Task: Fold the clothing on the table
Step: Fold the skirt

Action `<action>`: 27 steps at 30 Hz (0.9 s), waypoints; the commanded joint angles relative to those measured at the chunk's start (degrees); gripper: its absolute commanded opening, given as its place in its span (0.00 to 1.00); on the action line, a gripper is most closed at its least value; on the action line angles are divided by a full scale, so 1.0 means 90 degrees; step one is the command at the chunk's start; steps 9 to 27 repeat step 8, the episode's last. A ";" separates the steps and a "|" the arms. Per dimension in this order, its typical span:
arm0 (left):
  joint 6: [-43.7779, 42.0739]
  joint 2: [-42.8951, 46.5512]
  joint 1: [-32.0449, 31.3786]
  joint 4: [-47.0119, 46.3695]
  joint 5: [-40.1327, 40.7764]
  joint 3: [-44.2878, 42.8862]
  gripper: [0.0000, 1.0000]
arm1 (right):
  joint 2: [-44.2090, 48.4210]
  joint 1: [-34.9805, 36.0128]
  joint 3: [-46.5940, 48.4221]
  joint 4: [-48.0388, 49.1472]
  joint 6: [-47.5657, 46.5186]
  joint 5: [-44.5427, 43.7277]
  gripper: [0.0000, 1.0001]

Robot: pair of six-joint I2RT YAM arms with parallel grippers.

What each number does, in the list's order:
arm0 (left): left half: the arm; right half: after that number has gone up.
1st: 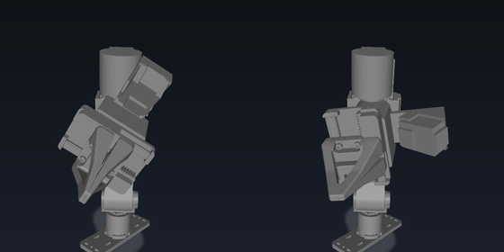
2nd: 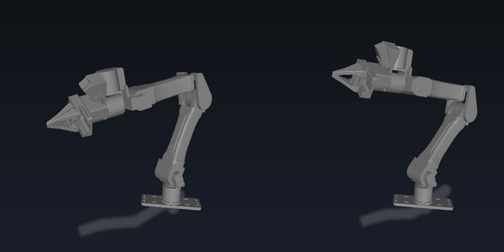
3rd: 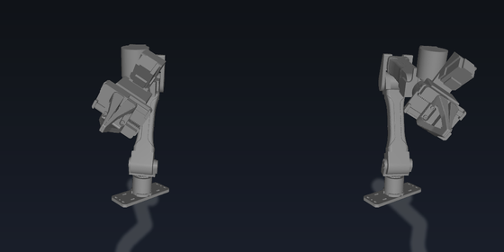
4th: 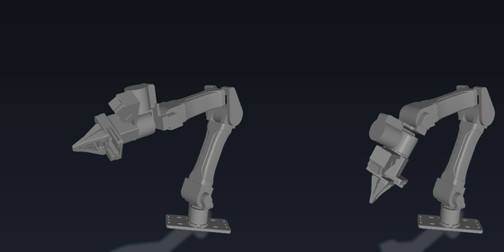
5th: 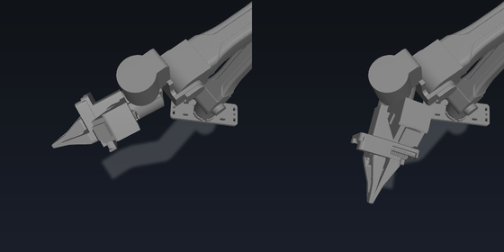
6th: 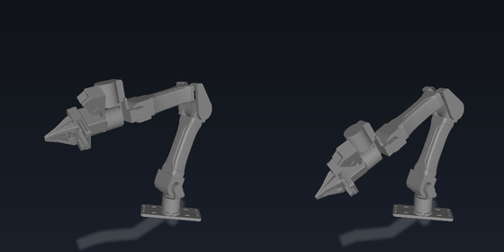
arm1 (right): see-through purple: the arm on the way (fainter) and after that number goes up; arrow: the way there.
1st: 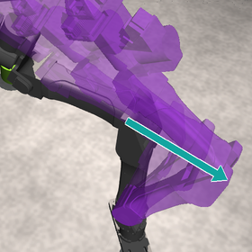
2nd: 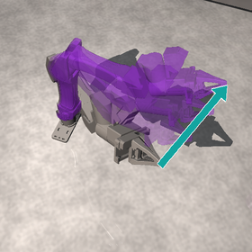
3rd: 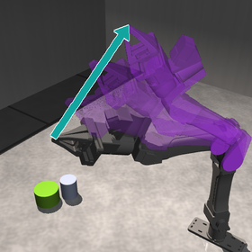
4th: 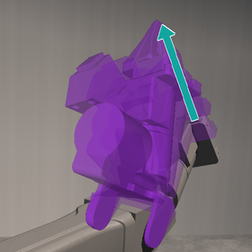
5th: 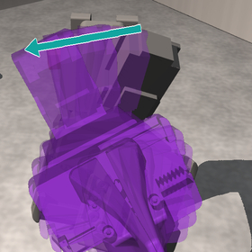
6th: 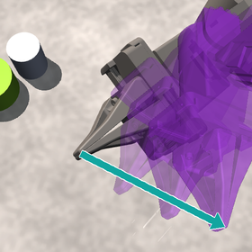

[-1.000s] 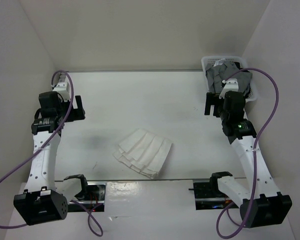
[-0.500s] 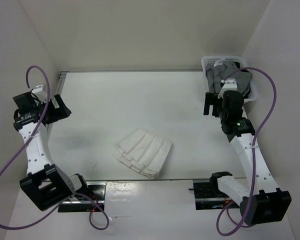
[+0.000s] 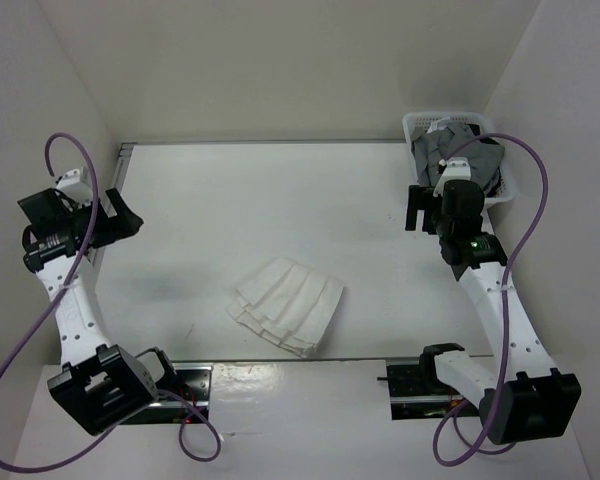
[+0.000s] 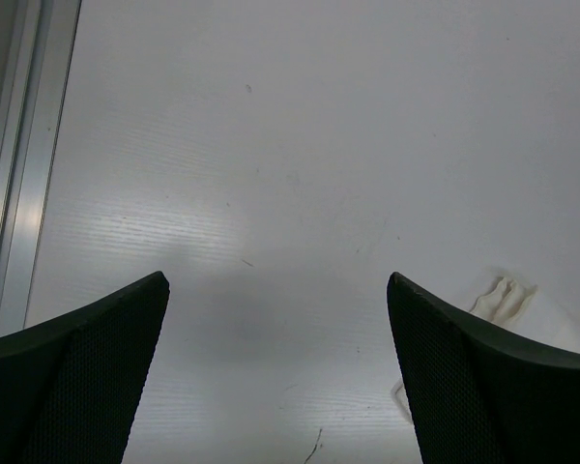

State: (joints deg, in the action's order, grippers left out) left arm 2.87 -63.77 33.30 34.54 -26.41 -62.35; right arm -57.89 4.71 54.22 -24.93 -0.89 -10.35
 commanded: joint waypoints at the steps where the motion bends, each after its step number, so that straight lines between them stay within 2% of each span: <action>1: -0.0124 -0.0053 0.0031 -0.0196 -0.0316 0.0033 0.99 | 0.0094 -0.0025 0.0109 0.0162 0.0050 -0.0022 0.98; 27: -0.0183 -0.0180 0.0031 -0.0069 -0.0385 0.0033 0.99 | 0.0094 -0.0025 0.0109 0.0221 -0.0009 -0.0022 0.98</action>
